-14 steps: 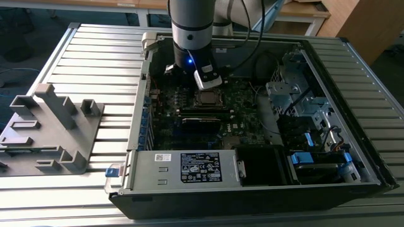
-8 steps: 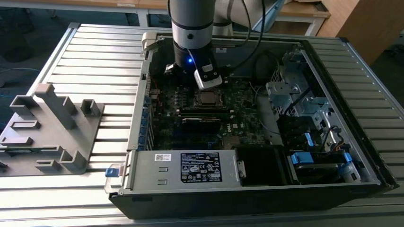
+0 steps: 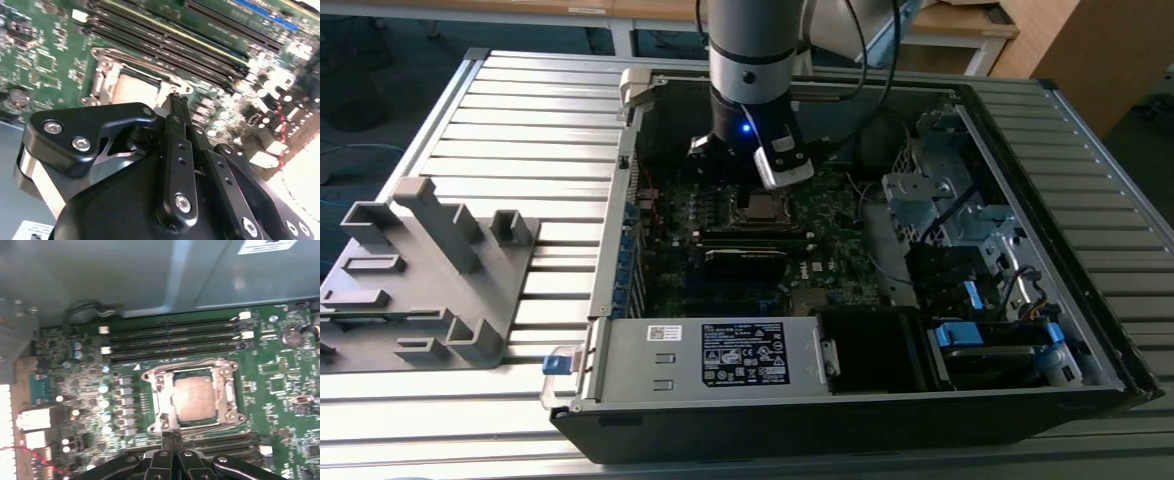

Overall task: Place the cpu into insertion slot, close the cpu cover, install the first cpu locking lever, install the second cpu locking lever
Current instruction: 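Install the second cpu locking lever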

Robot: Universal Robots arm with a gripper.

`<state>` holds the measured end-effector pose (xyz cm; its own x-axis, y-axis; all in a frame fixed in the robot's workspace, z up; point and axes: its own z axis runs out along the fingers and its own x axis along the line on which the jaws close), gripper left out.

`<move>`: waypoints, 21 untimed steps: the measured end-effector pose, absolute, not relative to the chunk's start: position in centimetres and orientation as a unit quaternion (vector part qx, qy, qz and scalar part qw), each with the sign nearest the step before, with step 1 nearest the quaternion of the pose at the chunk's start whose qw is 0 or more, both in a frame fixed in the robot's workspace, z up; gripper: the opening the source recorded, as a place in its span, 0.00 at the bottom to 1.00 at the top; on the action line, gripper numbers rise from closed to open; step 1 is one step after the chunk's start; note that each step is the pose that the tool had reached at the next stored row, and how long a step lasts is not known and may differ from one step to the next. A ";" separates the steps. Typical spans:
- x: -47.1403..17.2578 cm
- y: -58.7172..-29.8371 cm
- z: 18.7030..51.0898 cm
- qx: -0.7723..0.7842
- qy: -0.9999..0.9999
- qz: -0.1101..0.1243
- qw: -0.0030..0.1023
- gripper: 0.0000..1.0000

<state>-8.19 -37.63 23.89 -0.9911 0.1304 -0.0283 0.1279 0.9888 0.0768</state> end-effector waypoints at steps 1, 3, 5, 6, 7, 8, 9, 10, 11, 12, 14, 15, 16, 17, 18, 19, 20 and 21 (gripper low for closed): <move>-8.0 -37.6 23.9 0.065 0.997 0.037 0.017 0.10; -7.9 -37.6 23.9 0.065 0.997 0.037 0.017 0.10; -7.9 -37.6 23.9 0.065 0.997 0.037 0.017 0.10; -7.9 -37.6 23.9 0.065 0.997 0.037 0.017 0.10; -7.8 -37.6 23.9 0.065 0.997 0.037 0.017 0.10; -7.5 -37.6 23.9 0.065 0.997 0.037 0.017 0.10; -7.3 -37.6 23.9 0.065 0.997 0.037 0.017 0.10; -7.0 -37.6 23.9 0.065 0.997 0.037 0.017 0.10; -6.9 -37.6 23.8 0.065 0.997 0.037 0.017 0.10; -6.7 -37.6 23.8 0.065 0.997 0.037 0.017 0.10; -6.5 -37.5 23.8 0.065 0.997 0.037 0.017 0.10; -6.5 -37.3 23.8 0.065 0.997 0.037 0.017 0.10; -6.4 -37.2 23.8 0.065 0.997 0.037 0.017 0.10; -6.4 -37.1 23.8 0.065 0.997 0.037 0.017 0.10; -6.4 -37.1 23.8 0.065 0.997 0.037 0.017 0.10; -6.3 -37.0 23.7 0.065 0.997 0.037 0.017 0.10; -6.1 -37.0 23.7 0.065 0.997 0.037 0.017 0.10; -5.9 -36.9 23.7 0.065 0.997 0.037 0.017 0.10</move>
<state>-5.85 -36.93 23.70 -0.9911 0.1303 -0.0283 0.1278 0.9888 0.0769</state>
